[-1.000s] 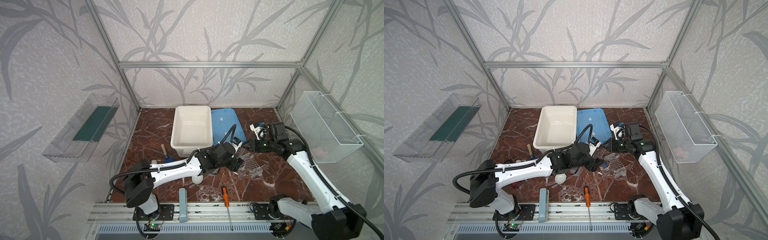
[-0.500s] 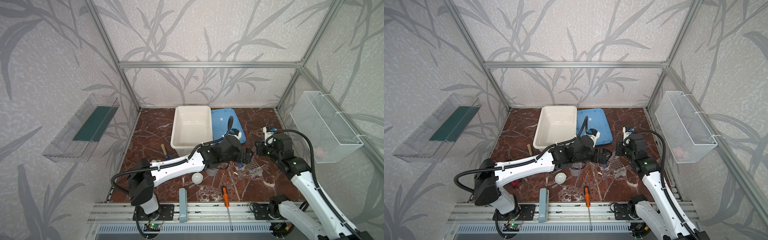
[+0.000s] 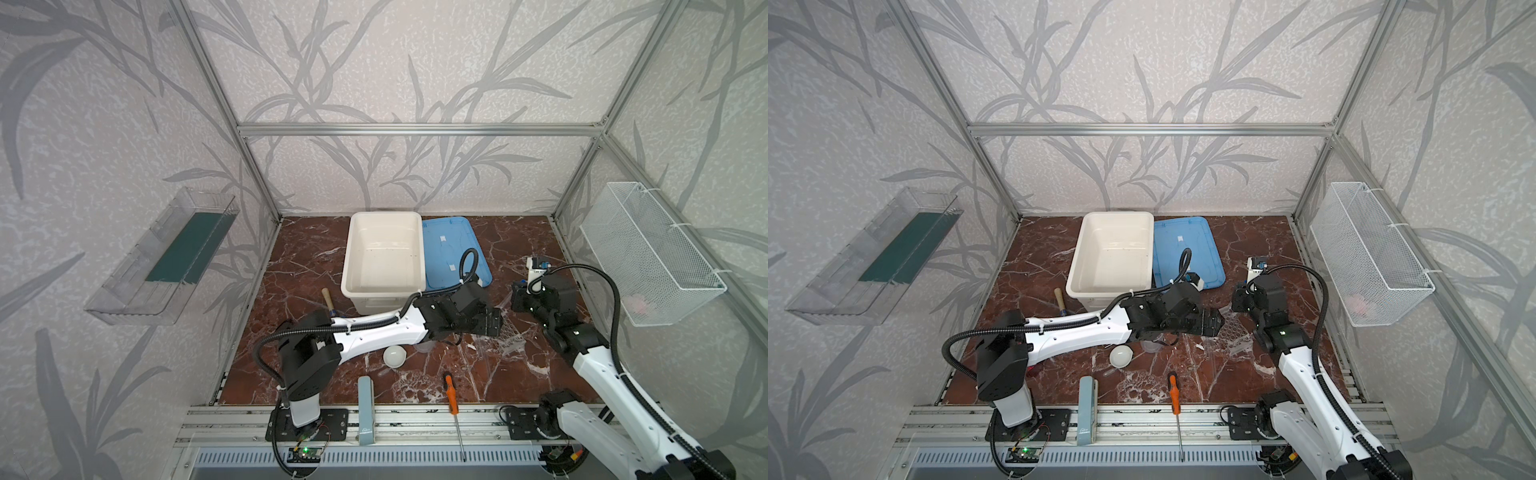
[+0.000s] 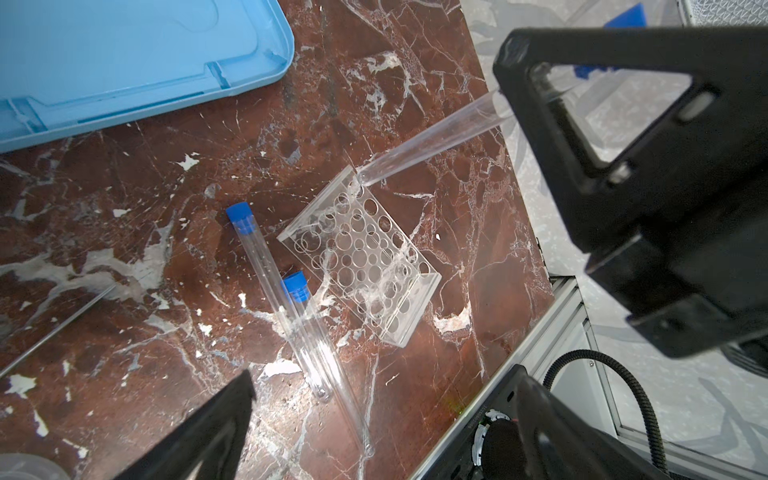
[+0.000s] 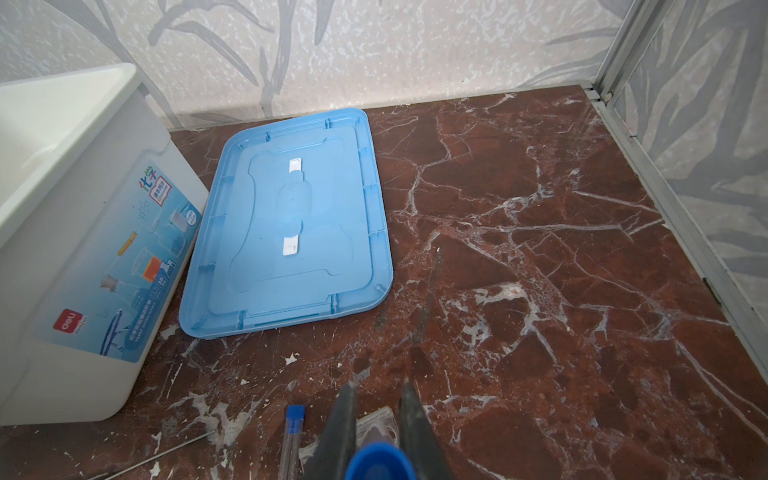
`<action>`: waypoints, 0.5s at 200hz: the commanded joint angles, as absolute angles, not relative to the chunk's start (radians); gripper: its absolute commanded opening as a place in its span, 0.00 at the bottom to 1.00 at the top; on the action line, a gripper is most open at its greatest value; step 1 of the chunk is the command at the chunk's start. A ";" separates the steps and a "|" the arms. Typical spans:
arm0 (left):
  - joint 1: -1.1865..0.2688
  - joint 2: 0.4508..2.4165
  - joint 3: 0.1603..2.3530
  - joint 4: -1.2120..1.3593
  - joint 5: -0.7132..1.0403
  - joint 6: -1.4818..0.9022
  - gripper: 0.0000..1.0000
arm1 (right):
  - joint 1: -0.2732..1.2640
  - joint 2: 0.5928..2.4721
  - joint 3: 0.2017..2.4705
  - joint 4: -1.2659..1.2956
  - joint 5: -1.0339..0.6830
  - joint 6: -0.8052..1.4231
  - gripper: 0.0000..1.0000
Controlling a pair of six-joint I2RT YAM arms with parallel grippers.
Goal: Organize the chemistry lab equipment
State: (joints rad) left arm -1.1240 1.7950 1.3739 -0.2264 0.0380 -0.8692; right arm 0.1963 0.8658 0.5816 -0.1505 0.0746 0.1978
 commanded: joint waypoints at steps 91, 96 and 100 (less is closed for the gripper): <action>-1.128 1.838 1.412 -0.250 0.020 -0.887 0.99 | 0.196 0.881 0.496 -0.053 0.094 0.191 0.18; -1.128 1.840 1.413 -0.250 0.020 -0.888 0.99 | 0.196 0.886 0.492 -0.047 0.094 0.189 0.18; -1.128 1.841 1.413 -0.250 0.020 -0.887 0.99 | 0.196 0.890 0.492 -0.042 0.093 0.186 0.18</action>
